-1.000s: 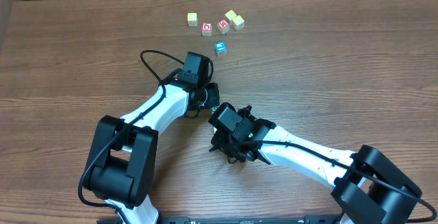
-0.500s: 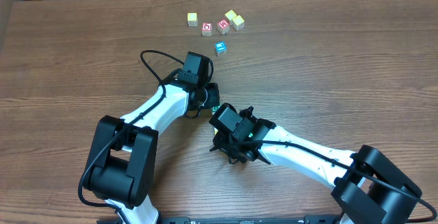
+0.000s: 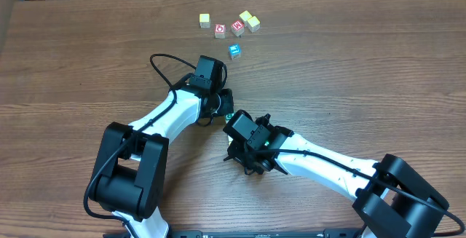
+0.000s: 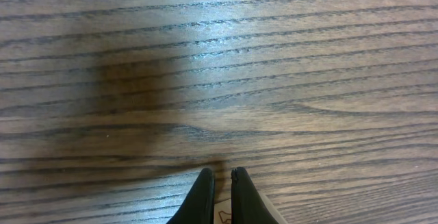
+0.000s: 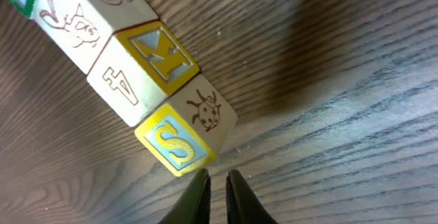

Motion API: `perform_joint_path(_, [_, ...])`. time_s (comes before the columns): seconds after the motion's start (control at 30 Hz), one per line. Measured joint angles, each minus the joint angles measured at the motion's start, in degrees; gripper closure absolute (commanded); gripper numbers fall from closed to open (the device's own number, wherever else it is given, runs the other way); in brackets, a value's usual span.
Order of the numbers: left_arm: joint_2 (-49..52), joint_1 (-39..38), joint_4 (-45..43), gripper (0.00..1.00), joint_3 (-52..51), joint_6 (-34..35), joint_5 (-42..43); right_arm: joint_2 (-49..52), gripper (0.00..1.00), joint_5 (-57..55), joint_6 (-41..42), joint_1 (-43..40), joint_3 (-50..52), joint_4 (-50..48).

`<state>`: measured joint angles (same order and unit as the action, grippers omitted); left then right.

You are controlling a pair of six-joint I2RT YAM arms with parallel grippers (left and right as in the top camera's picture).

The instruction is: Flip 4 blocks

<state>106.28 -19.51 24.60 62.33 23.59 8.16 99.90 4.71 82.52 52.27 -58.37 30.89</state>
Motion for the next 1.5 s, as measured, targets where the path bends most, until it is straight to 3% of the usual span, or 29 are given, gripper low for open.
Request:
perform_joint_path(0.37, [0.0, 0.0, -1.3, 0.94, 0.0, 0.0, -0.3, 0.0, 0.96, 0.5, -0.1, 0.0, 0.0, 0.3])
perform_joint_path(0.63, [0.3, 1.7, 0.9, 0.83, 3.3, -0.2, -1.4, -0.7, 0.96, 0.3, -3.8, -0.5, 0.0, 0.9])
perform_joint_path(0.77, [0.3, 4.7, 8.0, 0.83, 9.1, -0.2, -1.6, -3.3, 0.96, -2.0, -9.6, -1.7, 0.0, 1.8])
perform_joint_path(0.93, [0.3, 9.5, 21.5, 0.96, 19.2, -0.2, -1.6, -5.9, 0.96, -5.2, -21.0, -5.1, 0.0, 3.3])
perform_joint_path(1.1, [0.2, 14.5, 35.5, 0.94, 27.3, -0.9, -1.6, -6.0, 0.96, -9.1, -33.7, -10.0, 0.0, 6.3])
perform_joint_path(1.27, [0.2, 19.0, 41.9, 0.77, 29.0, -2.5, -1.8, -6.0, 0.88, -18.0, -44.0, -14.1, 0.0, 7.8])
perform_joint_path(1.33, [0.2, 20.7, 43.1, 0.53, 29.0, -2.9, -1.9, -6.0, 0.81, -20.9, -47.7, -15.5, 0.0, 7.7])
perform_joint_path(1.4, [0.2, 22.3, 43.7, 0.39, 29.0, -3.2, -2.1, -6.0, 0.80, -23.0, -51.8, -17.2, 0.0, 7.4])
perform_joint_path(1.43, [0.2, 23.0, 44.0, 0.27, 29.0, -3.3, -2.2, -6.0, 0.79, -23.6, -53.9, -18.3, 0.0, 7.2])
perform_joint_path(1.47, [0.2, 23.4, 44.1, 0.01, 29.0, -3.3, -2.3, -6.0, 0.76, -24.1, -55.1, -19.0, 0.0, 7.2])
perform_joint_path(1.5, [0.2, 23.7, 44.2, 0.00, 29.0, -3.1, -2.4, -6.0, 0.68, -24.7, -56.3, -20.0, 0.0, 7.1])
